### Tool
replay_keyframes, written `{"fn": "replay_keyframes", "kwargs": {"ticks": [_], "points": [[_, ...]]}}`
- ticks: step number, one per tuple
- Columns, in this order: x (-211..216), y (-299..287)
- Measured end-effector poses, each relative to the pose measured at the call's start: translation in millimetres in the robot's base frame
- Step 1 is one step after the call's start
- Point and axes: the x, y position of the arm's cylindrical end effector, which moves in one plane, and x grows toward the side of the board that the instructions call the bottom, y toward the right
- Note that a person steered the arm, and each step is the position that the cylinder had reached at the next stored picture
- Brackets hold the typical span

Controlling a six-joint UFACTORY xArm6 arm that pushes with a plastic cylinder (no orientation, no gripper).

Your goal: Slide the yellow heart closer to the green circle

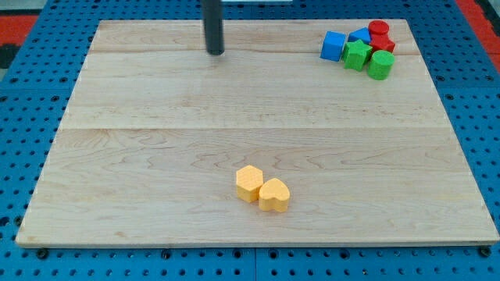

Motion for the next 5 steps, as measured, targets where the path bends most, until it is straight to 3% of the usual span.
{"fn": "replay_keyframes", "kwargs": {"ticks": [2,3,4,5], "points": [[201,-26],[257,19],[258,87],[258,119]]}}
